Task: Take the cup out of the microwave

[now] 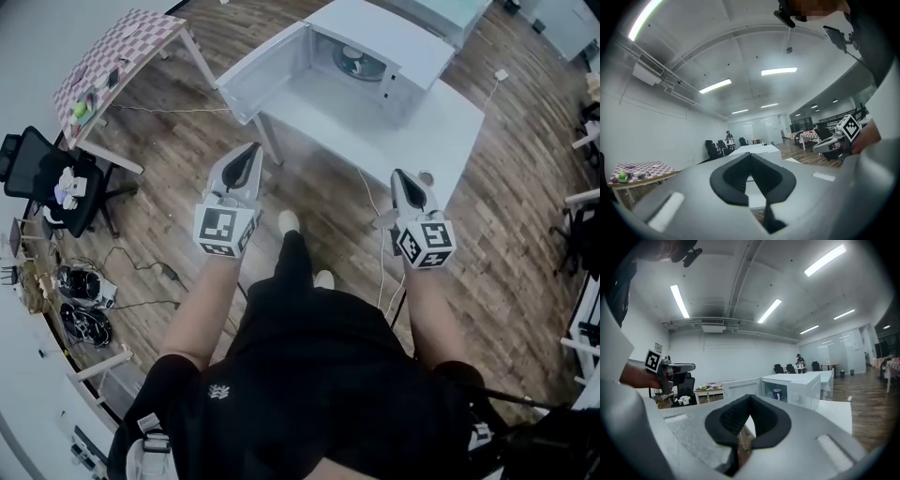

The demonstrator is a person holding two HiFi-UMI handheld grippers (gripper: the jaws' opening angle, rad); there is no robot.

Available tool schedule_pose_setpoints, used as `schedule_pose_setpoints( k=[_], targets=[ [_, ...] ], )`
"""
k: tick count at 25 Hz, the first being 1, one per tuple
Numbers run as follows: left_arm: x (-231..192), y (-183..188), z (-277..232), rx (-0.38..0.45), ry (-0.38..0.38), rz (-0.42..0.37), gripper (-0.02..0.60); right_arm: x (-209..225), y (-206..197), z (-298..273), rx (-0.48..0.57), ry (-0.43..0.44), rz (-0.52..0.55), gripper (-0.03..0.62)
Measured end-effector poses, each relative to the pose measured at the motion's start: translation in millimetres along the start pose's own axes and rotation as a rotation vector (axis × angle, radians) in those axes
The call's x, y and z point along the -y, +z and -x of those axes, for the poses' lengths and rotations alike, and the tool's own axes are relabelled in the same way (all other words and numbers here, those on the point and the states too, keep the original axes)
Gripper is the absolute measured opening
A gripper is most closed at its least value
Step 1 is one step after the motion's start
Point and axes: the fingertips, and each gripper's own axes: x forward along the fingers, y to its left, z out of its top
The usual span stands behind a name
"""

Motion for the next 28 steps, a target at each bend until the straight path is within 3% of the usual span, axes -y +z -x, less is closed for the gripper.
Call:
schedule_pose_setpoints(
  k=[15, 20, 28],
  targets=[
    [-79.5, -17.5, -156.2, 0.024, -0.122, 0.023, 0.001, 46.9, 31.6, -147.9, 0.005, -0.085, 0.013, -0.002],
    [-115.1, -27.1, -215.5, 0.026, -0.167, 0.059, 0.0, 60.4, 43.2, -209.4, -0.001, -0.136, 0.013, -0.002],
    [-142.2, -39.2, -287.4, 0.043, -0.275, 0.054, 0.001, 85.6, 42.5, -287.1, -0.006, -0.246, -0.004, -0.001]
  ],
)
